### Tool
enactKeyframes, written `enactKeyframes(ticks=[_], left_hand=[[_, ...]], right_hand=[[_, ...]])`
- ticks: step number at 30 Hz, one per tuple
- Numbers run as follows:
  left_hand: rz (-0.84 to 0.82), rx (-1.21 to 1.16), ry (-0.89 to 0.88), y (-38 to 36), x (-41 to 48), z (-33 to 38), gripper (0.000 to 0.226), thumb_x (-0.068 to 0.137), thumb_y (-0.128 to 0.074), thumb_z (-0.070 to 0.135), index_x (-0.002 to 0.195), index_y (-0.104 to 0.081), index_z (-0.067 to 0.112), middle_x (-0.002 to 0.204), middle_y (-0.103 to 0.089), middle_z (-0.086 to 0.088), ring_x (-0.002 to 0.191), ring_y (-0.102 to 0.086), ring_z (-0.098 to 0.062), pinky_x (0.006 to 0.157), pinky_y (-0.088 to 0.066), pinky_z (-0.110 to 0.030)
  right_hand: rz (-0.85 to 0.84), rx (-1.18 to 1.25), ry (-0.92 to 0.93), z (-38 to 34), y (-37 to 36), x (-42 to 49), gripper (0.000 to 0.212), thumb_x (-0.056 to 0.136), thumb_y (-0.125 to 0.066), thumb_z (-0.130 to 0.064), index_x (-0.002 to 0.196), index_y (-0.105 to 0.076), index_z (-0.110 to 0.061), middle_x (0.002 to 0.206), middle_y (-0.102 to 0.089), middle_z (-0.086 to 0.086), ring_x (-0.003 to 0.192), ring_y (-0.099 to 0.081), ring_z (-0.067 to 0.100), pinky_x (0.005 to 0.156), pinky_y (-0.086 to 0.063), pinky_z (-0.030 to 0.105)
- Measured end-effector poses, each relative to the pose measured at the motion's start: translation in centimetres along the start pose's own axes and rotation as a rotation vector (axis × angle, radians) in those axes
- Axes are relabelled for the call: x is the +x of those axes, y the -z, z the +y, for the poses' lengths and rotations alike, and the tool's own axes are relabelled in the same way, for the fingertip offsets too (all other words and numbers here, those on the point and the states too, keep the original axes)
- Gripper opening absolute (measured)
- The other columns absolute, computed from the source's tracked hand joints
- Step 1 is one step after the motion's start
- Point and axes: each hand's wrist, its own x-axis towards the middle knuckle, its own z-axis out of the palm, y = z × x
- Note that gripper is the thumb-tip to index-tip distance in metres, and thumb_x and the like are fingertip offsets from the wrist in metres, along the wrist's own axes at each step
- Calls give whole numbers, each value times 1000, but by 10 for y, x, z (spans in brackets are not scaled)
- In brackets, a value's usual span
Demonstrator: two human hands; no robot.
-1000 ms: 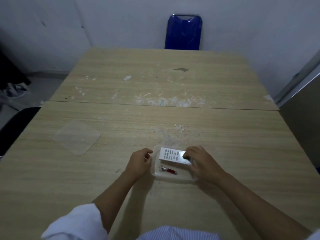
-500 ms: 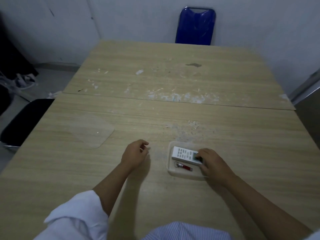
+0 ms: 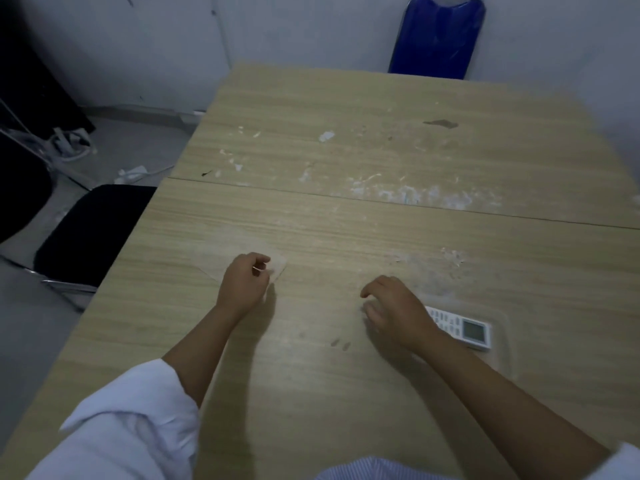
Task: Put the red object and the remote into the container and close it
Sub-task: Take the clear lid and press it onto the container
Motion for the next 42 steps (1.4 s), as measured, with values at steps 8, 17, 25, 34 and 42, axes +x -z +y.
enactKeyframes(ticks=[8, 17, 25, 34, 42], left_hand=[[25, 234, 92, 45, 47, -60, 60, 74, -72, 23, 128, -50, 6, 135, -46, -24, 126, -40, -40, 106, -34, -45], [-25, 403, 125, 52, 67, -77, 71, 63, -75, 49, 117, -48, 13, 128, -45, -21, 119, -40, -41, 96, -40, -52], [-83, 78, 165, 41, 59, -57, 61, 64, -83, 27, 116, -60, 2, 113, -63, -24, 102, -61, -37, 87, -50, -36], [-146, -425, 140, 13, 17, 30, 16, 84, -57, 4, 93, -63, 16, 78, -63, -2, 44, -57, 4, 43, -44, -8], [-217, -553, -189, -33, -35, 135, 25, 85, -57, 0, 80, -58, 24, 81, -63, -5, 71, -61, -11, 73, -47, -22]], right_hand=[[-191, -107, -55, -50, -58, 57, 52, 88, -52, -33, 134, -43, -11, 147, -36, 17, 136, -30, 32, 113, -30, 40], [-185, -144, -138, -52, -79, 64, 62, 92, -45, -43, 146, -29, -16, 160, -12, 12, 148, -9, 28, 122, -10, 43], [-98, -41, -176, -54, -72, 56, 53, 91, -47, -34, 139, -38, -14, 153, -30, 14, 140, -27, 29, 116, -26, 41], [82, 316, -391, -31, -33, 26, 43, 96, -42, -34, 136, -42, -17, 135, -50, 10, 122, -48, 26, 100, -39, 34], [454, 624, -685, 31, 54, -14, 38, 99, -34, -40, 105, -55, -9, 91, -59, 15, 84, -65, 35, 77, -56, 45]])
